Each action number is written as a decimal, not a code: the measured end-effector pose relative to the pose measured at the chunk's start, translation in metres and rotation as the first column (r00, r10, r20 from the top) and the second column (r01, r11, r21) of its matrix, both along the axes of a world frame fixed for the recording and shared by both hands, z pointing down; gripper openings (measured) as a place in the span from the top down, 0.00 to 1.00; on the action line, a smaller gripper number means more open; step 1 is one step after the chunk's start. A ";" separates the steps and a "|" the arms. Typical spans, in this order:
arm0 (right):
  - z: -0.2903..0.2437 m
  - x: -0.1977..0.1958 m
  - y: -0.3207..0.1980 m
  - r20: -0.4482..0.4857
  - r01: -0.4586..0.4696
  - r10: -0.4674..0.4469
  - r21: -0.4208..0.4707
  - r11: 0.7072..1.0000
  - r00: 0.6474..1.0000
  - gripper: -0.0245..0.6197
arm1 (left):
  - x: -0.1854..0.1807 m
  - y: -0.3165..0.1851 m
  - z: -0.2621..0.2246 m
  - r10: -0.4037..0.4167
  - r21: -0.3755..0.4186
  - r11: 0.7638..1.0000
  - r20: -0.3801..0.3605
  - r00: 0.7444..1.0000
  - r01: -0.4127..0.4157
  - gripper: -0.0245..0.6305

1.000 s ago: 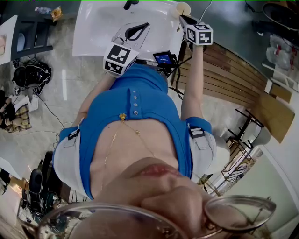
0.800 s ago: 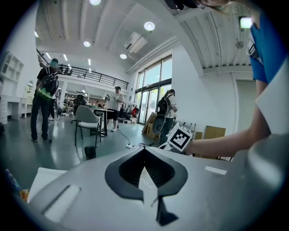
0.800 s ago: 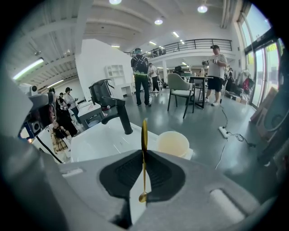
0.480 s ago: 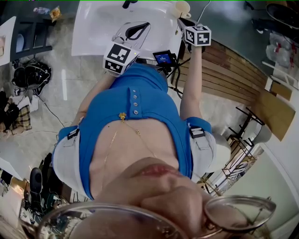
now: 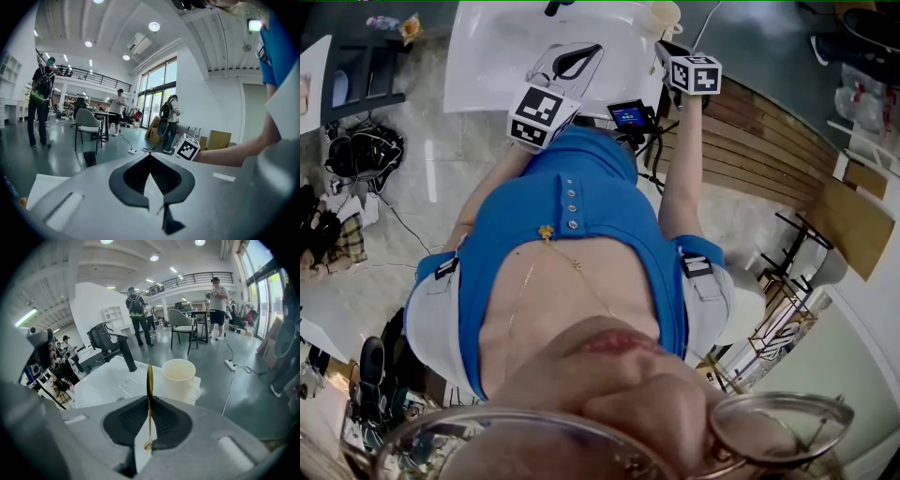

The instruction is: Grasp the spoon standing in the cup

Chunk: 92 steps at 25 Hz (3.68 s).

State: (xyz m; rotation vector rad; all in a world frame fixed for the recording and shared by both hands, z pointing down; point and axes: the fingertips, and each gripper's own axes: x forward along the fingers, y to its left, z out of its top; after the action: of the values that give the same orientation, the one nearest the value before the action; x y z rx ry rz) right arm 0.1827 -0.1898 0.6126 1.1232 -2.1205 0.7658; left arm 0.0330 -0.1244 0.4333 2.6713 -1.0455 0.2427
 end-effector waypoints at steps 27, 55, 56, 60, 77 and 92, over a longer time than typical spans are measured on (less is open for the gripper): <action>0.041 0.007 0.007 0.027 -0.122 0.123 -0.062 0.991 0.992 0.94 | -0.003 -0.001 0.009 -0.002 -0.025 1.000 -0.002 1.000 0.002 0.96; 0.071 0.017 0.003 -0.017 -0.234 0.234 -0.125 0.964 0.972 0.94 | -0.005 -0.003 0.012 -0.011 -0.044 0.999 -0.004 1.000 0.011 0.96; 0.072 0.018 0.003 -0.022 -0.243 0.242 -0.129 0.962 0.970 0.94 | -0.006 -0.003 0.012 -0.012 -0.043 0.999 -0.004 1.000 0.012 0.96; 0.075 0.020 0.002 -0.044 -0.265 0.261 -0.141 0.954 0.964 0.94 | -0.007 -0.004 0.011 -0.012 -0.042 0.999 -0.004 1.000 0.011 0.96; 0.085 0.031 0.007 -0.112 -0.340 0.324 -0.179 0.923 0.939 0.93 | -0.006 -0.006 0.009 0.005 -0.049 0.999 -0.009 1.000 -0.006 0.96; 0.091 0.039 0.008 -0.175 -0.359 0.334 -0.138 0.923 0.926 0.93 | -0.007 -0.010 0.015 0.011 -0.066 0.998 -0.010 1.000 -0.012 0.96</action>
State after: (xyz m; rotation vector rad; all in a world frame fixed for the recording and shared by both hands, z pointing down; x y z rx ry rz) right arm 0.2221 -0.1813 0.7041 1.4364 -1.7189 0.9690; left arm 0.0261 -0.1348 0.4480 2.6171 -1.0019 0.2613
